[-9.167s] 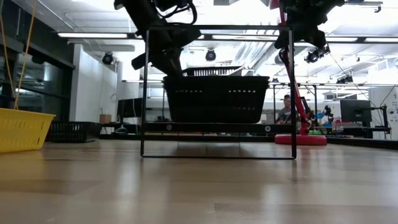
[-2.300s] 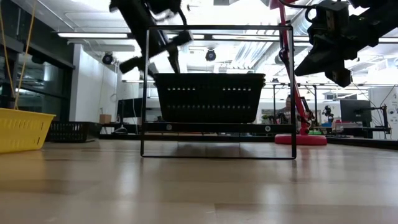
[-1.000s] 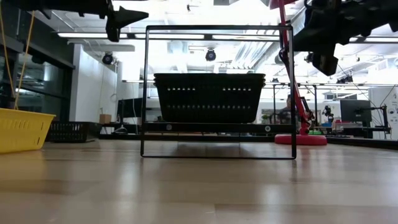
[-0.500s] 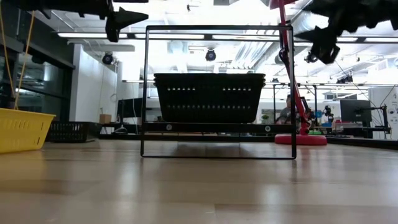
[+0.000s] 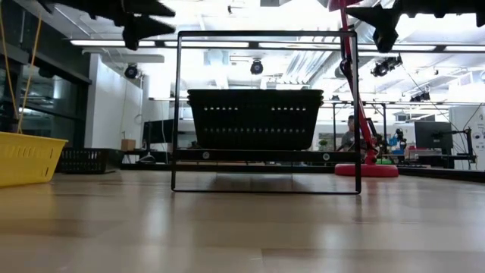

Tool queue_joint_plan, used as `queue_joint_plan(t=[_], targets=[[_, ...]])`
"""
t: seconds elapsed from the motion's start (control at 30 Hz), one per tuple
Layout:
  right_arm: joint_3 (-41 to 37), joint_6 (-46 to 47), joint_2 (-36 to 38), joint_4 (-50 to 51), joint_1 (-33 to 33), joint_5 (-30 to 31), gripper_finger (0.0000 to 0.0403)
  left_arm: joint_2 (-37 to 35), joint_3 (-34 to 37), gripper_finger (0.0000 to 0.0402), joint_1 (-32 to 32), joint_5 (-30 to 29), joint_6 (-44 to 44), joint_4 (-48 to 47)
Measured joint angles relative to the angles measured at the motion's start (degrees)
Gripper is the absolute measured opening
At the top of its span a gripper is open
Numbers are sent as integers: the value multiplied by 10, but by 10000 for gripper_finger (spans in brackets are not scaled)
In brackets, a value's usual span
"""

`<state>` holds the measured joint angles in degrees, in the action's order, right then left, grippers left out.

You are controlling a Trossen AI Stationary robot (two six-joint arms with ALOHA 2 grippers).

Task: Stack baskets on shelf by color
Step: Stack the black bin on top of the black bin on the shelf

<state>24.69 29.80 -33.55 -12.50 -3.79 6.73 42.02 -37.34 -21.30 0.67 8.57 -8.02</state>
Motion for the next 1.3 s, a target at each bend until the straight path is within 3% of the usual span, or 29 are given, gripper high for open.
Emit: queue_joint_plan(t=[0.13,0.27,0.87,1.1,1.3], targets=[[0,1,-14,6,0,20,206,12,-82,195,0,-20,-33,-231],[0,2,-32,40,0,23,206,20,-116,195,-1,-44,-32,-342],[0,-33,-39,132,0,68,206,18,-114,195,0,-39,-16,-363],[0,13,-39,142,0,65,206,77,-134,195,-1,-88,47,-541],[0,50,-39,147,0,65,206,119,-72,195,0,-86,93,-606]])
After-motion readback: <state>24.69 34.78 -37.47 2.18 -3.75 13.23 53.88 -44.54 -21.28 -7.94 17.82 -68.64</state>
